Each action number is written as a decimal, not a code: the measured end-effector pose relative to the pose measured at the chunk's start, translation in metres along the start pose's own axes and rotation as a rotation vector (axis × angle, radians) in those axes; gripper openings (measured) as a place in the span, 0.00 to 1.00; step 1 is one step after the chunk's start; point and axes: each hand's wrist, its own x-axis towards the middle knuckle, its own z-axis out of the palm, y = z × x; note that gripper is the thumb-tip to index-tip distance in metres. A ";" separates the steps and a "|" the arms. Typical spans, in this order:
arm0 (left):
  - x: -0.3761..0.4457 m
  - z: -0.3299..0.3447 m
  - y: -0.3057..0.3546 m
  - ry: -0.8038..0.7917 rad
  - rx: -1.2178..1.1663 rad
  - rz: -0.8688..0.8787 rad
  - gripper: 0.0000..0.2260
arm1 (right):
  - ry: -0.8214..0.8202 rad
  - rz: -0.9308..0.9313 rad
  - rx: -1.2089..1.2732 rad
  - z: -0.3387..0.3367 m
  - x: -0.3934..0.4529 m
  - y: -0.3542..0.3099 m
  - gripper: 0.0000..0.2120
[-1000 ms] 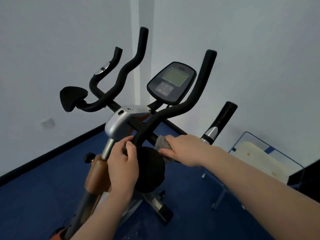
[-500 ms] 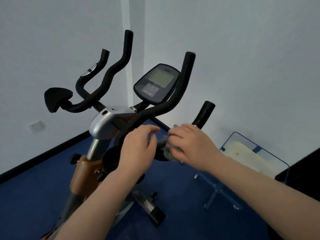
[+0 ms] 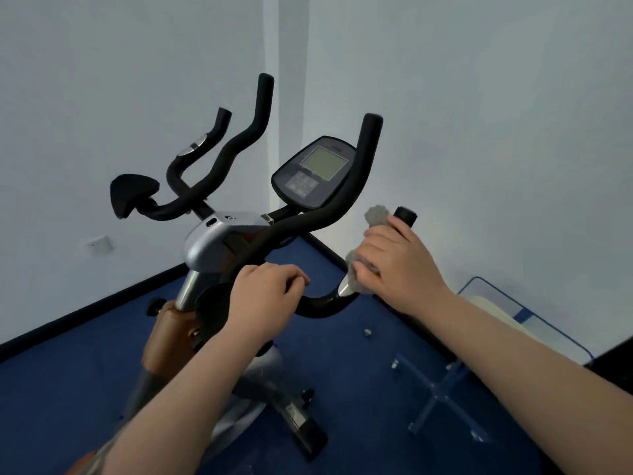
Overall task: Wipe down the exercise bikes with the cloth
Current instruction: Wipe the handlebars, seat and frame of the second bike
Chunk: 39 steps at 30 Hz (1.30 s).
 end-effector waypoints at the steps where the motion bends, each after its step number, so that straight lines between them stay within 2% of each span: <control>1: 0.000 0.000 0.000 0.008 -0.008 -0.007 0.10 | 0.025 0.085 -0.001 0.002 -0.002 -0.008 0.12; 3: 0.000 0.002 0.000 0.018 -0.008 -0.011 0.10 | 0.049 0.150 -0.028 0.020 -0.013 -0.040 0.13; 5: 0.000 0.003 -0.001 0.023 -0.002 -0.007 0.09 | -0.013 0.005 -0.031 0.028 -0.019 -0.059 0.14; 7: 0.000 0.002 0.000 0.027 -0.013 0.000 0.09 | -0.049 -0.140 -0.029 0.021 -0.012 -0.043 0.14; 8: -0.001 0.001 0.000 0.028 -0.026 0.000 0.10 | -0.059 -0.153 -0.023 0.014 -0.007 -0.030 0.14; 11: -0.006 0.000 0.001 0.083 -0.179 -0.030 0.10 | -0.048 0.020 -0.019 -0.003 -0.003 -0.009 0.14; 13: -0.010 -0.003 -0.002 0.248 -0.385 -0.109 0.10 | -0.066 0.182 -0.107 0.001 0.001 -0.037 0.16; 15: -0.017 -0.005 -0.014 0.439 -0.373 -0.175 0.09 | -0.157 0.217 -0.162 0.016 0.007 -0.082 0.14; 16: -0.021 -0.006 -0.023 0.472 -0.298 -0.198 0.09 | -0.234 0.205 -0.172 0.023 0.010 -0.101 0.13; 18: -0.032 -0.005 -0.047 0.436 -0.157 -0.227 0.09 | -0.419 0.185 -0.213 0.032 0.020 -0.121 0.09; 20: -0.040 -0.002 -0.066 0.368 -0.170 -0.266 0.17 | -0.546 0.164 -0.141 0.040 0.038 -0.118 0.03; 21: -0.042 0.000 -0.072 0.359 -0.214 -0.286 0.19 | -0.616 0.173 -0.106 0.043 0.049 -0.114 0.07; 23: -0.046 0.003 -0.074 0.383 -0.320 -0.308 0.16 | -0.738 0.186 -0.055 0.047 0.064 -0.109 0.14; 25: -0.046 0.007 -0.074 0.391 -0.446 -0.322 0.10 | -0.718 0.134 -0.028 0.045 0.059 -0.110 0.13; 27: -0.047 0.008 -0.076 0.385 -0.577 -0.367 0.13 | -0.662 0.146 0.055 0.046 0.041 -0.106 0.14; 30: -0.047 0.013 -0.080 0.372 -0.718 -0.427 0.17 | -0.768 0.194 0.158 0.048 0.047 -0.097 0.19; 32: -0.047 0.016 -0.081 0.378 -0.754 -0.433 0.15 | -0.826 0.225 0.228 0.055 0.063 -0.099 0.17; 36: -0.045 0.017 -0.084 0.353 -0.784 -0.459 0.18 | -0.774 0.312 0.384 0.064 0.078 -0.106 0.17; 39: -0.046 0.016 -0.083 0.338 -0.790 -0.438 0.19 | -0.760 0.270 0.264 0.061 0.064 -0.105 0.15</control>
